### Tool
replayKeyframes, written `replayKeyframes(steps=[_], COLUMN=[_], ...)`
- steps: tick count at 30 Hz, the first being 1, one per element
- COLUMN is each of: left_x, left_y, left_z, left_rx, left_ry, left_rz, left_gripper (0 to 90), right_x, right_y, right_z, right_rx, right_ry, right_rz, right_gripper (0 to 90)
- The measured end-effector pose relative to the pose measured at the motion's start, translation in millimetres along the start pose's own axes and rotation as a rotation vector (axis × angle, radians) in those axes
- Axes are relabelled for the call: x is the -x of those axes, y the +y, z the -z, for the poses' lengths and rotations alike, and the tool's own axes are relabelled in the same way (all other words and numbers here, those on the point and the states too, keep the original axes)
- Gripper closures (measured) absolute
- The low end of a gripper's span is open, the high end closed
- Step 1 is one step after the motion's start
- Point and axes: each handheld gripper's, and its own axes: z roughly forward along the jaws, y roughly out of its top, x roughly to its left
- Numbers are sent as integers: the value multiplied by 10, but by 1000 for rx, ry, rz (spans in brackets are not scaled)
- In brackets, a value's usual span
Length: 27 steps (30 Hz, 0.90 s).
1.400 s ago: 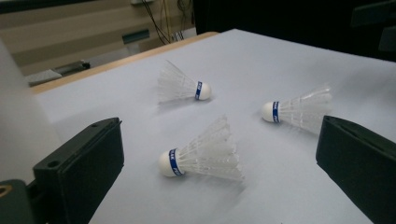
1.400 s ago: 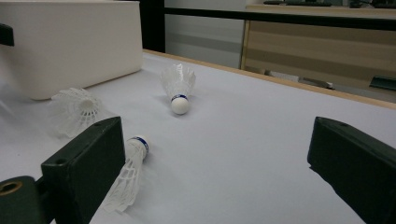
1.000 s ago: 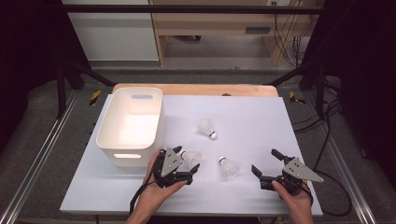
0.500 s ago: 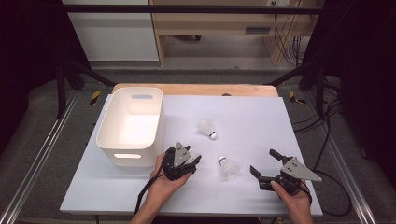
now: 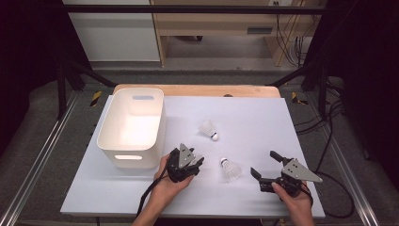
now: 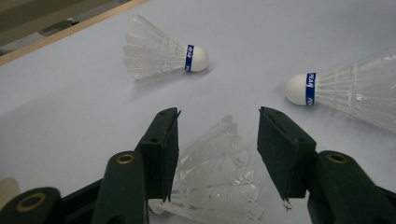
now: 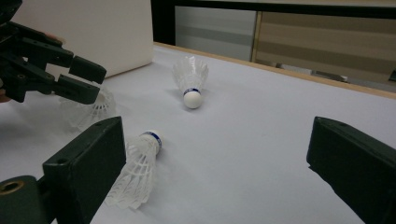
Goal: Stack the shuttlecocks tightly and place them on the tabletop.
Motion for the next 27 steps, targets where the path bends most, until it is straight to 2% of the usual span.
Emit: replayKeyframes(steps=[6,14,17,20,23,27], left_x=[10,0,-3,-19,-17,-32], left_y=[-5,-8,-2,4,27,72], left_z=[-39,-76,-75,-73,-57,-71], left_rx=[-10,-22,-20,-19,-35,-46], left_ry=[15,19,18,7,5,7], left_rz=[-20,-14,-17,1,-17,-9], left_gripper=[498,580,650,714,770,846], right_x=[-40,-22,-17,-17,-9,11], right_y=[-1,1,1,0,-6,-5], right_z=[-34,-14,-15,-14,-1,12], right_rx=[-21,-11,-11,-15,-14,-6], right_ry=[13,8,9,7,5,5], right_rz=[22,16,16,14,8,-4], right_gripper=[53,54,54,55,57,57])
